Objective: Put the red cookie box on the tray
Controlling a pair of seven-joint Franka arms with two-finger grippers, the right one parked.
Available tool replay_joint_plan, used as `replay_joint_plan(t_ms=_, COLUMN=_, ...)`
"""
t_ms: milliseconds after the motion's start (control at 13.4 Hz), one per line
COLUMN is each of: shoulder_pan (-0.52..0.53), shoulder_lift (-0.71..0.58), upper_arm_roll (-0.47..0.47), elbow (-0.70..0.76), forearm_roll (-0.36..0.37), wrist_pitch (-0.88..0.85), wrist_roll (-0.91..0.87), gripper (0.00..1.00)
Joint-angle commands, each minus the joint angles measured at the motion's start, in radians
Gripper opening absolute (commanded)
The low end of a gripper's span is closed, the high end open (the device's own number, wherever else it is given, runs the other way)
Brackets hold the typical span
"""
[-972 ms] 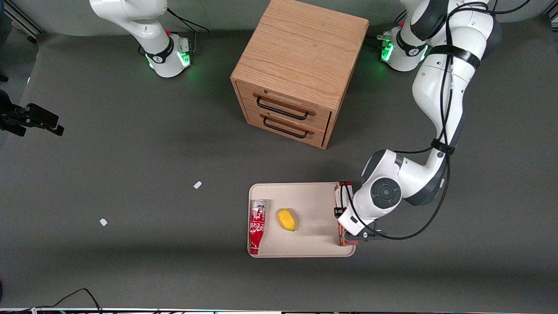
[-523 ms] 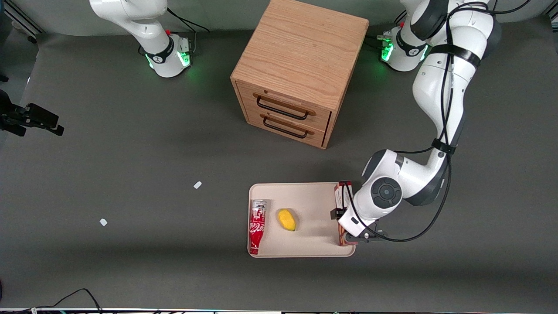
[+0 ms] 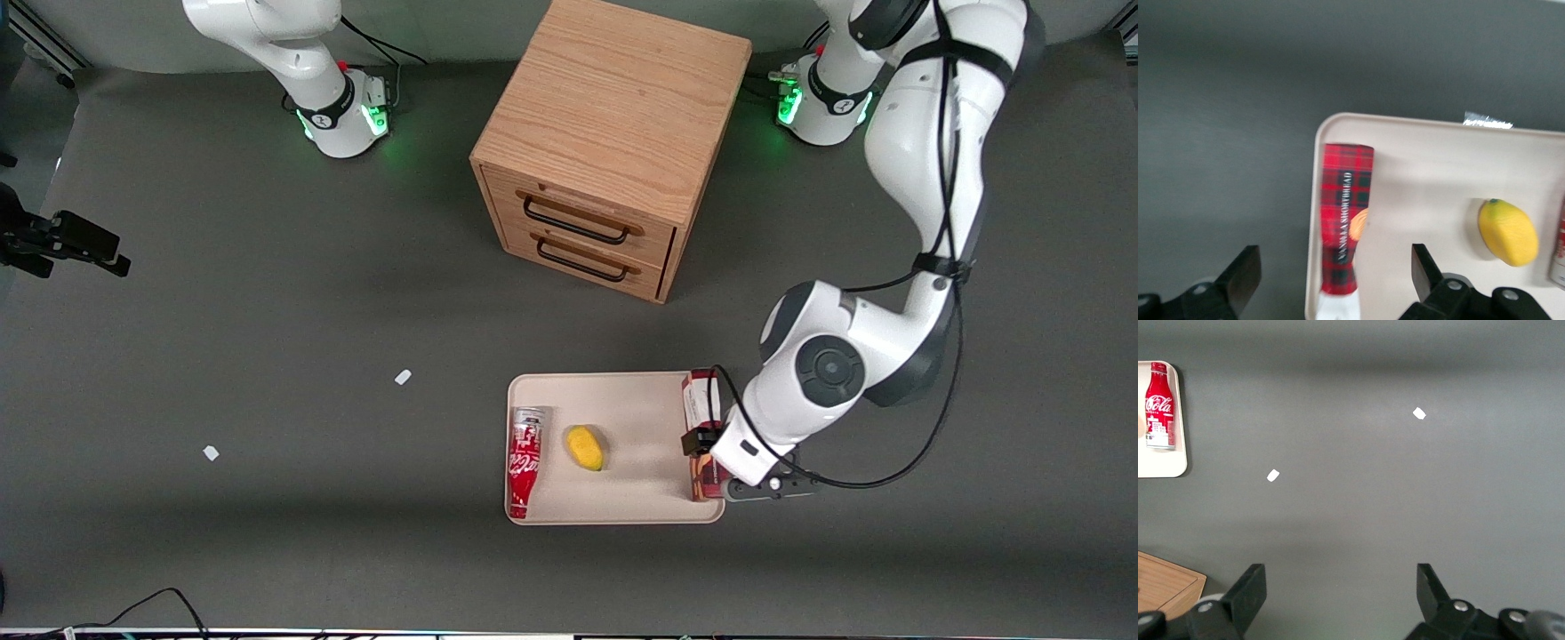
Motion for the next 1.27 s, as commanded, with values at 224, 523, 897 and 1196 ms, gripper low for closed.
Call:
replay_joint_plan(t_ms=224, shoulder_pan=0.142, shoulder_lift=-0.394, upper_arm_roll=0.045, elbow=-0.222, forearm_roll=-0.094, wrist_pitch=-0.268, wrist_roll=0.145, gripper=1.0)
replay_joint_plan(t_ms=523, shoulder_pan=0.213, shoulder_lift=-0.618, upper_arm_roll=0.155, elbow=-0.314, forearm_roll=-0.147, wrist_pitch=-0.43, wrist_roll=0.452, gripper=1.0)
replay_joint_plan(t_ms=897, shoulder_pan=0.256, shoulder_lift=-0.816, upper_arm_roll=0.218, elbow=-0.406, forearm_roll=-0.147, wrist_pitch=-0.538, wrist_roll=0.648, gripper=1.0)
replay_joint_plan(t_ms=1196, shoulder_pan=0.257, shoulder_lift=-0.87, upper_arm_roll=0.22, elbow=-0.406, forearm_roll=-0.182, wrist_pitch=-0.597, wrist_roll=0.665, gripper=1.0)
